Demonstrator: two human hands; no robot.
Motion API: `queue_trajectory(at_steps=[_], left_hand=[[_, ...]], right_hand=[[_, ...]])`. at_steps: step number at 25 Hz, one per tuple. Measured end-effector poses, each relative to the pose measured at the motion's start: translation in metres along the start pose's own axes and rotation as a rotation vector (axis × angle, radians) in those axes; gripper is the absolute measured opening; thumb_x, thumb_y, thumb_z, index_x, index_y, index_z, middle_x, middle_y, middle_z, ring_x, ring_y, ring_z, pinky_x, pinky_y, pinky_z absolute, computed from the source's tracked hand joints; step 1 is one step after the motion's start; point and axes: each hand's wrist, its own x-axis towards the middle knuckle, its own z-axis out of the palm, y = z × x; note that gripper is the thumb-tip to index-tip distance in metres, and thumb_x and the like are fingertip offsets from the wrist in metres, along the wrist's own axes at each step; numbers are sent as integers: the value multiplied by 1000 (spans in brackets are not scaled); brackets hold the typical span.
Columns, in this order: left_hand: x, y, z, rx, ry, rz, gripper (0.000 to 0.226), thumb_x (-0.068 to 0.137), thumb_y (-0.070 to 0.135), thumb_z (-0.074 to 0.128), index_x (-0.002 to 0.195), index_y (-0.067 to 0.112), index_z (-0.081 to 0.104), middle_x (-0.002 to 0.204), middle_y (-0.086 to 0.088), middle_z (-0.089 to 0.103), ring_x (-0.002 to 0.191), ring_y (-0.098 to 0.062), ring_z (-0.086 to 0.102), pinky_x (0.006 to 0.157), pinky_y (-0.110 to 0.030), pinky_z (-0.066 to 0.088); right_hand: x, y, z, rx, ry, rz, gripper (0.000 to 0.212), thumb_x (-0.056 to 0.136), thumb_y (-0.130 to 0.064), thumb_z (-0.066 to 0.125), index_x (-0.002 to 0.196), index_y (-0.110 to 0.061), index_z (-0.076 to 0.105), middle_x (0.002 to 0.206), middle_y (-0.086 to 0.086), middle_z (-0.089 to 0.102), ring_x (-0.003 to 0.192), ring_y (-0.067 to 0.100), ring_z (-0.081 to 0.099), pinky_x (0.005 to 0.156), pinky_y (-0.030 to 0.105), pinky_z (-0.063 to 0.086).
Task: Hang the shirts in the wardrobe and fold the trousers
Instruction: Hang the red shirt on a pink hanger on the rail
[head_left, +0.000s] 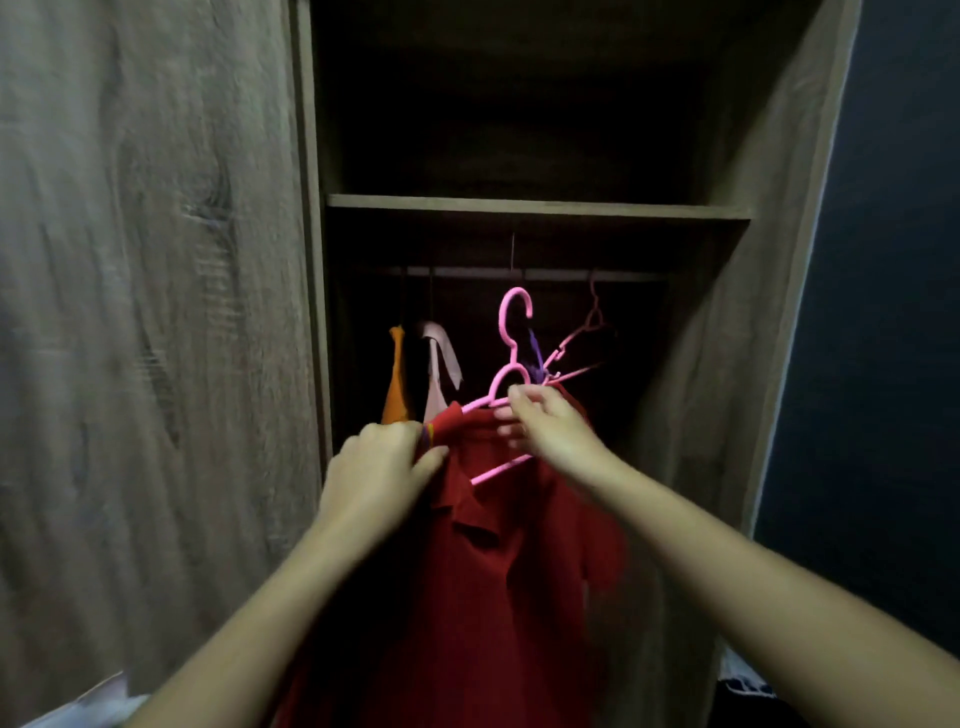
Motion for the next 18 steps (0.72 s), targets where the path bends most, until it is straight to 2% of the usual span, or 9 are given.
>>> queue_trajectory(at_steps=[2, 4, 6, 8, 10, 12, 13, 15, 18], left_hand=[[-5, 16, 7, 52, 2, -38, 31, 90, 46, 50, 87, 17, 58, 96, -14, 64, 96, -39, 59, 71, -39, 45], [-6, 30, 9, 114, 10, -49, 35, 93, 45, 46, 99, 13, 58, 103, -15, 63, 100, -39, 58, 74, -39, 45], [-2, 37, 12, 98, -80, -13, 43, 92, 53, 41, 97, 14, 58, 106, -14, 63, 101, -38, 58, 74, -37, 43], [6, 35, 14, -31, -254, -30, 64, 87, 69, 30, 85, 13, 62, 95, -11, 68, 94, -34, 63, 76, -35, 45], [28, 22, 22, -192, -250, -136, 78, 82, 74, 17, 78, 13, 66, 86, -12, 70, 88, -33, 65, 84, -39, 49], [56, 7, 39, -247, -65, -227, 63, 86, 62, 25, 73, 15, 64, 84, -12, 67, 85, -37, 64, 81, -44, 52], [71, 1, 50, -234, 22, -234, 49, 89, 52, 34, 78, 15, 64, 85, -12, 67, 86, -37, 64, 79, -43, 53], [98, -3, 76, -236, 134, -210, 33, 90, 34, 47, 104, 8, 63, 99, -15, 66, 95, -38, 62, 80, -39, 50], [133, -7, 117, -363, 209, -209, 51, 89, 26, 59, 130, -2, 48, 122, -23, 59, 112, -37, 56, 91, -38, 43]], right_hand=[[5, -14, 14, 196, 10, 122, 25, 98, -31, 41, 84, -13, 53, 75, 3, 60, 69, 10, 58, 63, 18, 48], [11, -22, 15, 292, 73, 205, 27, 98, -28, 44, 74, -15, 50, 59, 1, 54, 57, 8, 54, 55, 16, 48], [19, -20, 13, 320, 85, 220, 32, 96, -26, 47, 66, -15, 45, 40, -6, 45, 37, 3, 44, 45, 16, 40], [26, -12, 9, 176, 100, 201, 38, 93, -30, 53, 59, -15, 43, 31, -9, 41, 28, 1, 38, 38, 15, 32], [40, -2, 4, 18, 171, 175, 37, 81, -41, 64, 58, -17, 50, 44, -7, 50, 42, 7, 48, 46, 18, 39], [57, 5, 1, -95, 215, 164, 35, 58, -46, 76, 61, -15, 59, 62, -1, 63, 60, 16, 60, 65, 28, 50], [67, 8, 0, -177, 193, 178, 34, 52, -40, 77, 70, -15, 65, 72, 2, 68, 70, 20, 65, 73, 32, 54], [84, 9, 0, -432, 132, 198, 38, 59, -24, 74, 95, -15, 65, 96, 7, 70, 92, 25, 66, 82, 31, 53], [110, 9, -2, -739, 109, 118, 40, 78, -16, 57, 117, -10, 53, 119, 12, 61, 112, 32, 57, 88, 33, 46]])
